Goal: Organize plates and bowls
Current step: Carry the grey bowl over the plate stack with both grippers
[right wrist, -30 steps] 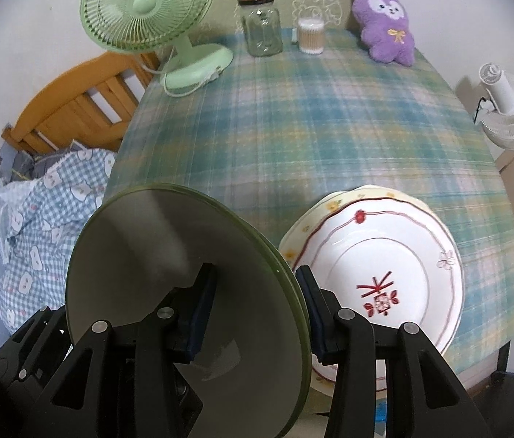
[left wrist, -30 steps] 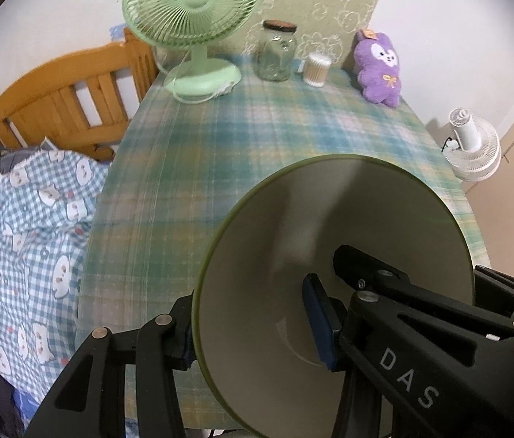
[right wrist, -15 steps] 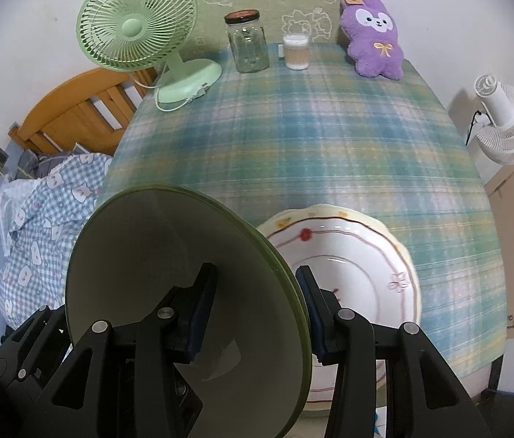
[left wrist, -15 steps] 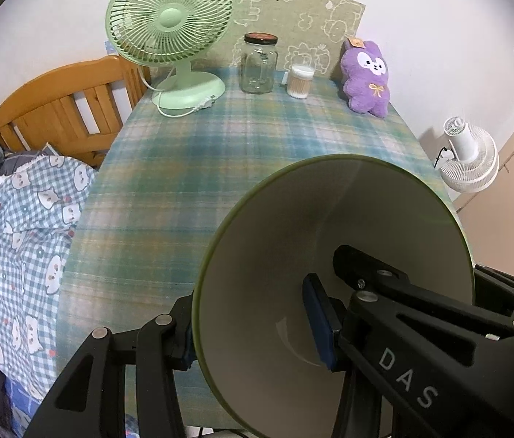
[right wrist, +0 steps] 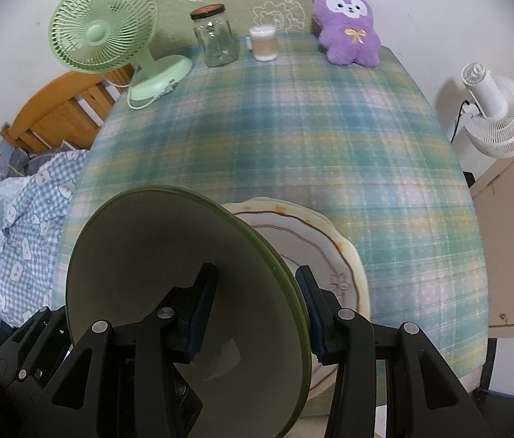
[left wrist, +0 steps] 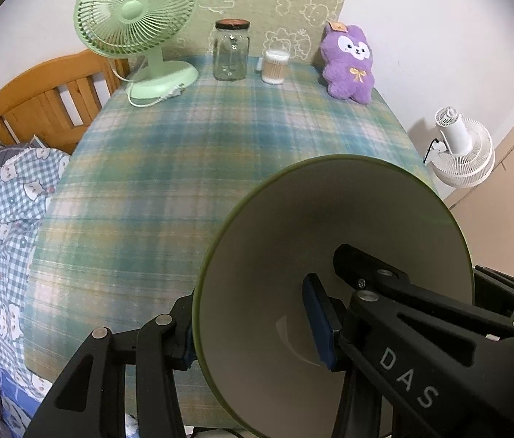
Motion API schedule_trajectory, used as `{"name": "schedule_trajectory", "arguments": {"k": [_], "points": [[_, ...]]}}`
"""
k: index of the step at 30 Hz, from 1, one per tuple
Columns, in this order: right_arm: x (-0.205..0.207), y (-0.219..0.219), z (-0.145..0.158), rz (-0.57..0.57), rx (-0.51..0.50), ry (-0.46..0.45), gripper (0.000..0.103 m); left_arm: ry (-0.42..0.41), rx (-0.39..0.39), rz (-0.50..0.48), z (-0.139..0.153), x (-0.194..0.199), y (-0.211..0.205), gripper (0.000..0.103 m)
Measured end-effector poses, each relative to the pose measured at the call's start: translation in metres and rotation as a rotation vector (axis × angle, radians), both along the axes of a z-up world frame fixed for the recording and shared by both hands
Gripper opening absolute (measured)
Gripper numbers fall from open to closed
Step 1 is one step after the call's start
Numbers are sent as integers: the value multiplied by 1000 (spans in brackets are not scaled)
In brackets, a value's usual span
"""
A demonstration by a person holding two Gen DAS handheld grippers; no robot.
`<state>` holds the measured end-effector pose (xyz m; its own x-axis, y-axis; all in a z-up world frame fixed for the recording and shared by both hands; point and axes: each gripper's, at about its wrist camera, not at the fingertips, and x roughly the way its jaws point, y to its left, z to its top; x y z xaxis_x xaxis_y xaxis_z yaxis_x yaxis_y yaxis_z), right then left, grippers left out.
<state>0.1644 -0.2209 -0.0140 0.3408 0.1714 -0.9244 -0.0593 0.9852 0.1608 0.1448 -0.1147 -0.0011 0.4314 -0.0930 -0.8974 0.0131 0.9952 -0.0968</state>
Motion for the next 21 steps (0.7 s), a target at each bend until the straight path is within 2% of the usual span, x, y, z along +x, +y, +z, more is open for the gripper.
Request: {"name": "schedule_trajectory", "arguments": {"k": [16,21], "points": [[13,-19,-36,56,-2,96,48,108,-3,63,-36,8,-25,49],[19,-17,-38,80,1,90,48,99,4,88,-37,12,-26,49]]}}
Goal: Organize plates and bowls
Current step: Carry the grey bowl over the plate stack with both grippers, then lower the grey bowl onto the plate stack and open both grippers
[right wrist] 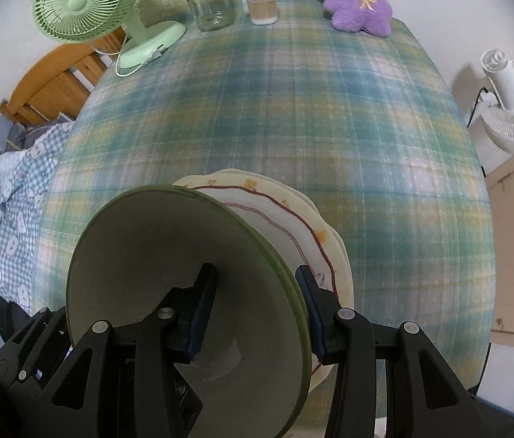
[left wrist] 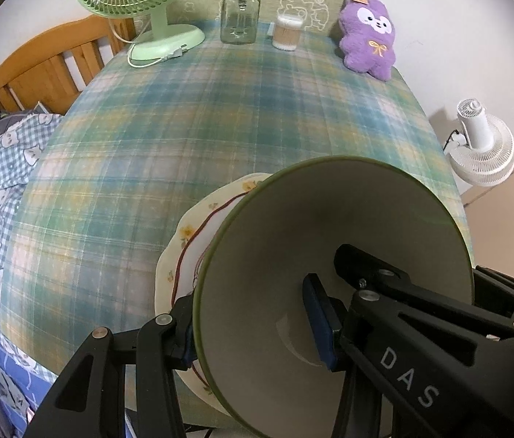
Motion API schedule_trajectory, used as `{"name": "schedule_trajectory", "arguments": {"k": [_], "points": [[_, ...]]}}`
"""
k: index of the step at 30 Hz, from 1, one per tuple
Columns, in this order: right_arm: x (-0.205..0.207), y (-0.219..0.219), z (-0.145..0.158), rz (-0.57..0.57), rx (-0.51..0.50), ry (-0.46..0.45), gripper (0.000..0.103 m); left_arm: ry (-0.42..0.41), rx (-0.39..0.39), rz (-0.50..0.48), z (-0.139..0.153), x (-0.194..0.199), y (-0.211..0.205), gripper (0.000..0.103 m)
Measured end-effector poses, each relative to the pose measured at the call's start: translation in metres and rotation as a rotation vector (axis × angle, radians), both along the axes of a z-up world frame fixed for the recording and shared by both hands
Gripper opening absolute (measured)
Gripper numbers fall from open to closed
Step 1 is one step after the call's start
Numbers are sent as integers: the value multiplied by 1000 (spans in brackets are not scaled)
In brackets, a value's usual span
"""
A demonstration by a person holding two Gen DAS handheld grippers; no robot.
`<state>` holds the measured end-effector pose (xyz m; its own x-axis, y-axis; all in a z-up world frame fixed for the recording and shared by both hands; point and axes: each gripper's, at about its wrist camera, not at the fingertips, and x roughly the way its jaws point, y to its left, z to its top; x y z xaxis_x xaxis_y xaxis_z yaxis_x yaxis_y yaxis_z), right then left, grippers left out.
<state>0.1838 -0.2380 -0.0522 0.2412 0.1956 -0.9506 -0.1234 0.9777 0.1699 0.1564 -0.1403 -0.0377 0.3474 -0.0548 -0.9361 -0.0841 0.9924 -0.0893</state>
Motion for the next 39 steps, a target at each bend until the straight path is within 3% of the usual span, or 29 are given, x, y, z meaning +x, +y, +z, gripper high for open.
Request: {"name": "schedule_trajectory", "arguments": {"k": [14,22,30,39], "points": [[1,0,-1,22,5,-12,48,2,11,2,-2,4,0,50],[-5,-2,5,13,-12,-39,49,-17,34,-8,2,-1,-2,61],[-9,-9,22,-25,3,-100,67,-68,56,10,17,-8,7,77],[-29,2,62,-106,-18,-245,78,-189,69,-58,52,-14,24,82]]}}
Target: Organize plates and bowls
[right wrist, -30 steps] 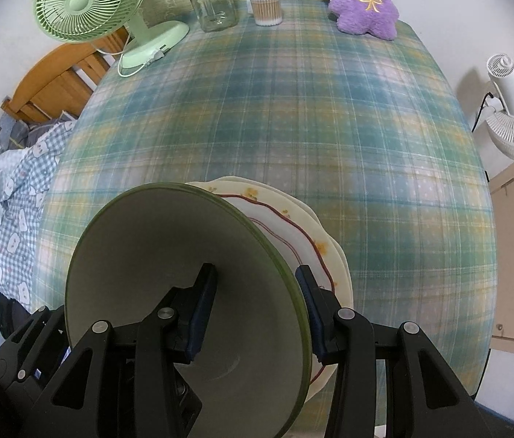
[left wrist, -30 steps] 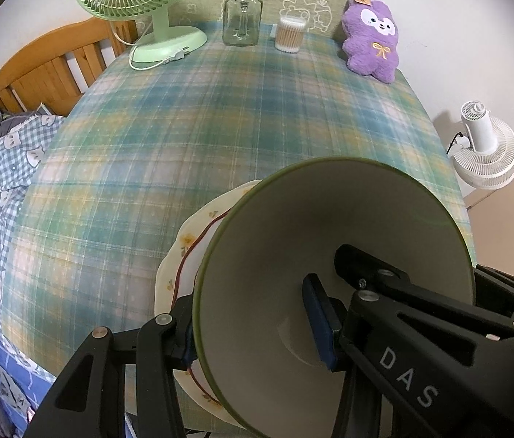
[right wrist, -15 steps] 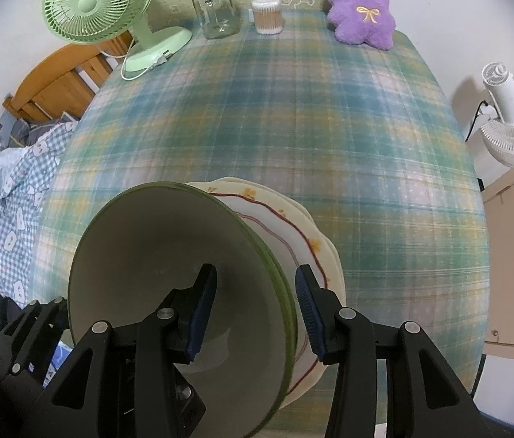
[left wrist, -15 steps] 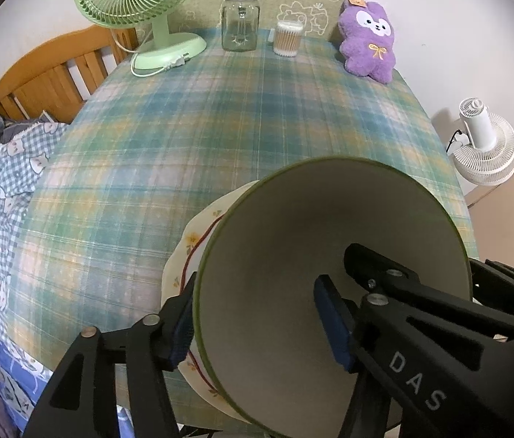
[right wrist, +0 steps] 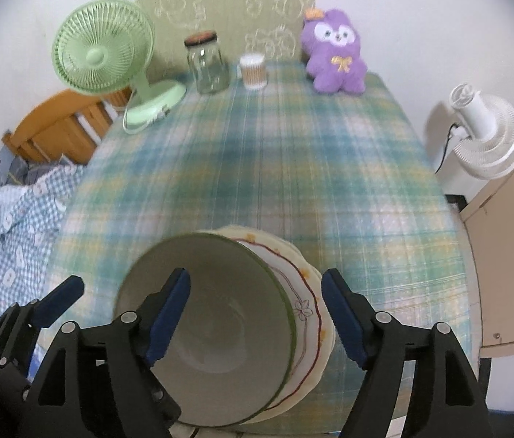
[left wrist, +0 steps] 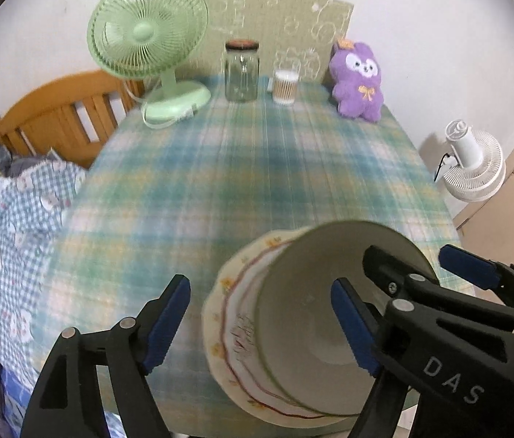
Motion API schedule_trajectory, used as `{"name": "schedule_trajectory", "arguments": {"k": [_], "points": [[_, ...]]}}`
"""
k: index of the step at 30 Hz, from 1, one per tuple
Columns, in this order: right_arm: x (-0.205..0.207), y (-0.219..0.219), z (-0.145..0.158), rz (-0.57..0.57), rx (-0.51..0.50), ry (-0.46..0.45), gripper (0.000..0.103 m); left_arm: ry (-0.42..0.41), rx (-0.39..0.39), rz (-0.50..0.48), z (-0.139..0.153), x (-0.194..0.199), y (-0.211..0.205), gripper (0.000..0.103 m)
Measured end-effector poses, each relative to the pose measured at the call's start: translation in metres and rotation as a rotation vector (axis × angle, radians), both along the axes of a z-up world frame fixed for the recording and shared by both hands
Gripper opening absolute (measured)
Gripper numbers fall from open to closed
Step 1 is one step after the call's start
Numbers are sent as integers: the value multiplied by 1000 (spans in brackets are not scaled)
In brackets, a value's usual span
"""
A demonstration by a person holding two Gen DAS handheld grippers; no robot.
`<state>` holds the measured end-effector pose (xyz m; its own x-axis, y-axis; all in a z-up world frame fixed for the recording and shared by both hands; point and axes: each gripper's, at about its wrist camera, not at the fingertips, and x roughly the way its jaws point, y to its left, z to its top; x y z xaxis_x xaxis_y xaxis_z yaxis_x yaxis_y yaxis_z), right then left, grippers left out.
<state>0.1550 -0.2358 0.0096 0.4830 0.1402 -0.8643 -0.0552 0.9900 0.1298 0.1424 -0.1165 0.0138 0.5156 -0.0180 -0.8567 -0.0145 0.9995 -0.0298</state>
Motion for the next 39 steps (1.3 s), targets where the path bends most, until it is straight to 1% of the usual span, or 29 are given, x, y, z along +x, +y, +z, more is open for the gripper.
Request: {"name": "schedule_trajectory", "arguments": {"k": [5,10,14,17,20,22,26,37,39], "points": [[-19,18,22,-73,-18,-85,79,-69,19,-58,20,-8,21,83],[-40,37,40,-135,-56,-172,79,-157,48,-99,38,-21,47,85],[-56,50,49,-169,-49,-221,79,-217,48,-112,48,-30,68,93],[-67,58,53,-175,-53,-258,79,-248,49,-112,51,-37,82,93],[-79,66,54,-166,-59,-289,80,-288,56,-95,52,-50,94,99],[-88,71,53,-163,-60,-309,80,-302,54,-86,51,-57,99,100],[-106,75,49,-168,-53,-329,85,-314,65,-54,47,-73,111,100],[-158,82,34,-148,-43,-371,88,-364,94,24,36,-124,136,103],[-166,84,29,-145,-50,-382,88,-371,83,32,31,-133,140,103]]}}
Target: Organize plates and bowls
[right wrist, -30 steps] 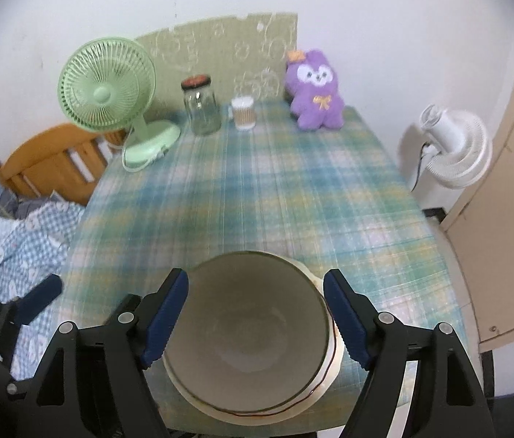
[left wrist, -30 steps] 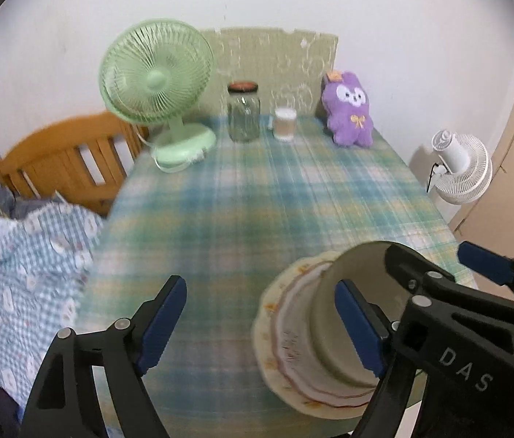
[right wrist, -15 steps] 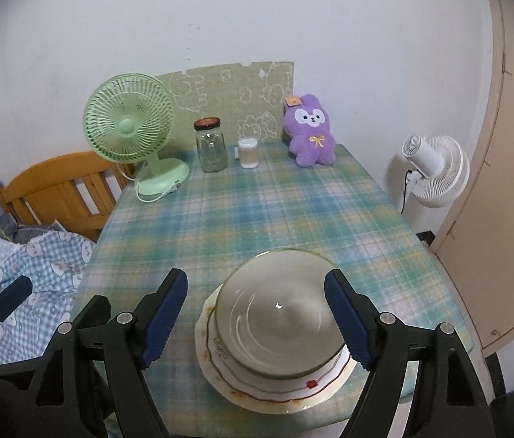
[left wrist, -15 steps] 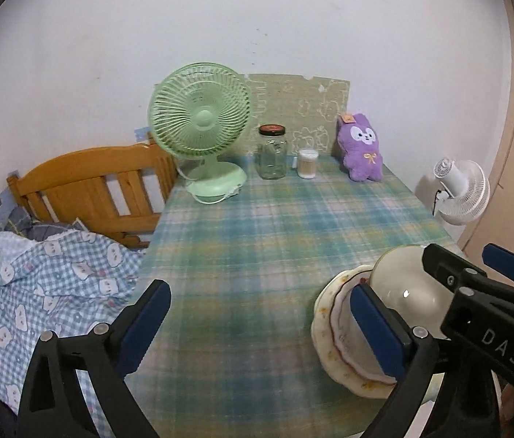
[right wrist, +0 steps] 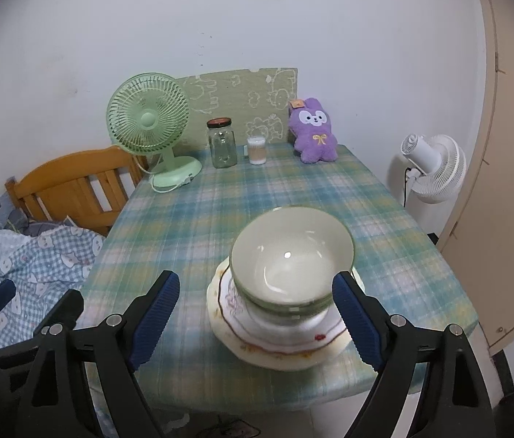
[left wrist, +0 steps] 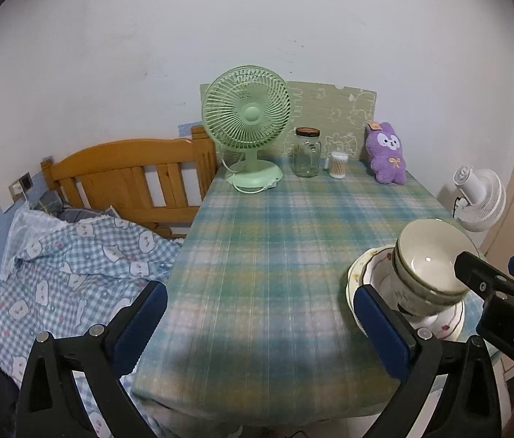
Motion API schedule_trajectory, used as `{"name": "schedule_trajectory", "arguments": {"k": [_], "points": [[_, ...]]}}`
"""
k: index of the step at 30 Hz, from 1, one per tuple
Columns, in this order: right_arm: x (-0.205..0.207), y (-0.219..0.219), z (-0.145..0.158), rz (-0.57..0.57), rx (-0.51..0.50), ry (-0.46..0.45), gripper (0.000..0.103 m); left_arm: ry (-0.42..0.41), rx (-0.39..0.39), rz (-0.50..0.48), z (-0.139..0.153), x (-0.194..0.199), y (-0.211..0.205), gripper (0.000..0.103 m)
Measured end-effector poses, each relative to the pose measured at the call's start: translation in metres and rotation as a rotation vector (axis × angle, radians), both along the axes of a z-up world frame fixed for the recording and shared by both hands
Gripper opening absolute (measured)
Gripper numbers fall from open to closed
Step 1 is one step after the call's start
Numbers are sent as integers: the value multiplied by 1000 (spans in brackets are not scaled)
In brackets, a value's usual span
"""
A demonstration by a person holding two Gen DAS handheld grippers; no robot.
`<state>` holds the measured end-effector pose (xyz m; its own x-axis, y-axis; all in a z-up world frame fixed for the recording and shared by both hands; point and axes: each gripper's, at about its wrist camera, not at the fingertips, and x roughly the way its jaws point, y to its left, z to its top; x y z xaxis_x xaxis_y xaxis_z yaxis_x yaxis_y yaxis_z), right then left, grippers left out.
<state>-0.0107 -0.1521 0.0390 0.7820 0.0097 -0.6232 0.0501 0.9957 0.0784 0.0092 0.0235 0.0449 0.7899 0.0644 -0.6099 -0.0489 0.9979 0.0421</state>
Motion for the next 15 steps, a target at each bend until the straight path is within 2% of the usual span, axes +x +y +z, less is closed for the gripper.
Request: {"name": "schedule_trajectory", "arguments": {"k": [8,15], "points": [[-24,5,-19,8,-18,-25,88,-18,4,-6,-13,-23,5,103],[-30,6,-22,2,-21,-39,88,-31,-9,-14,-15,-30,7,103]]}}
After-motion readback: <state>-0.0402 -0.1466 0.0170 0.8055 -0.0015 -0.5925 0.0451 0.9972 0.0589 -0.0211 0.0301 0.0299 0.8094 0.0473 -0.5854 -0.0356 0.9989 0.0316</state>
